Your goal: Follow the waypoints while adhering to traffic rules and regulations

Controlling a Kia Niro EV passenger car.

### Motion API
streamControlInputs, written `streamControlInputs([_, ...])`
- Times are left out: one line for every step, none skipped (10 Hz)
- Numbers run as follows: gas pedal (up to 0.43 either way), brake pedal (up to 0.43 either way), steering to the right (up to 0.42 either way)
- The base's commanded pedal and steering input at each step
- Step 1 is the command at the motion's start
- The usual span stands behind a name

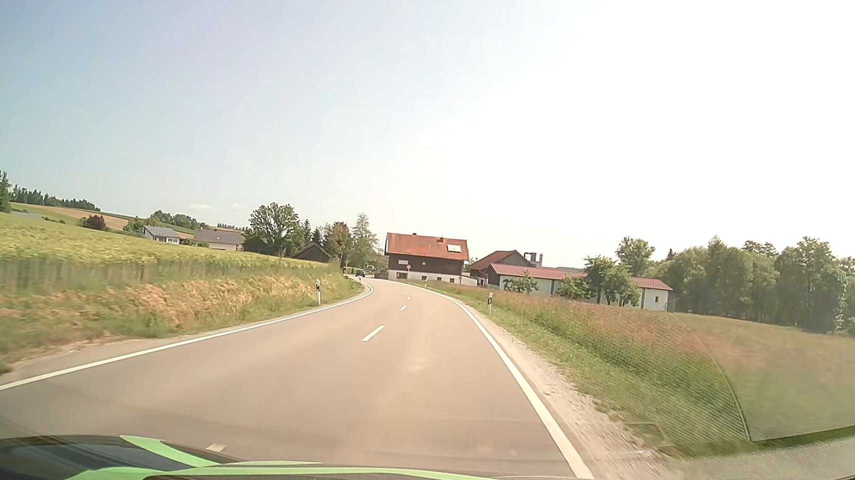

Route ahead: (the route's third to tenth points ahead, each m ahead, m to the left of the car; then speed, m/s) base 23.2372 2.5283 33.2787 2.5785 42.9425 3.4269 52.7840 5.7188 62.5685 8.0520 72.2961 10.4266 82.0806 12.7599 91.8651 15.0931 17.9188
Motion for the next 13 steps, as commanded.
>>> streamControlInputs([0.079,0.000,-0.023])
streamControlInputs([0.079,0.000,-0.020])
streamControlInputs([0.079,0.000,-0.016])
streamControlInputs([0.079,0.000,-0.013])
streamControlInputs([0.087,0.000,-0.012])
streamControlInputs([0.087,0.000,-0.012])
streamControlInputs([0.098,0.000,-0.012])
streamControlInputs([0.000,0.000,-0.012])
streamControlInputs([0.000,0.000,-0.011])
streamControlInputs([0.000,0.000,-0.011])
streamControlInputs([0.000,0.000,-0.011])
streamControlInputs([0.000,0.000,-0.010])
streamControlInputs([0.000,0.000,-0.010])
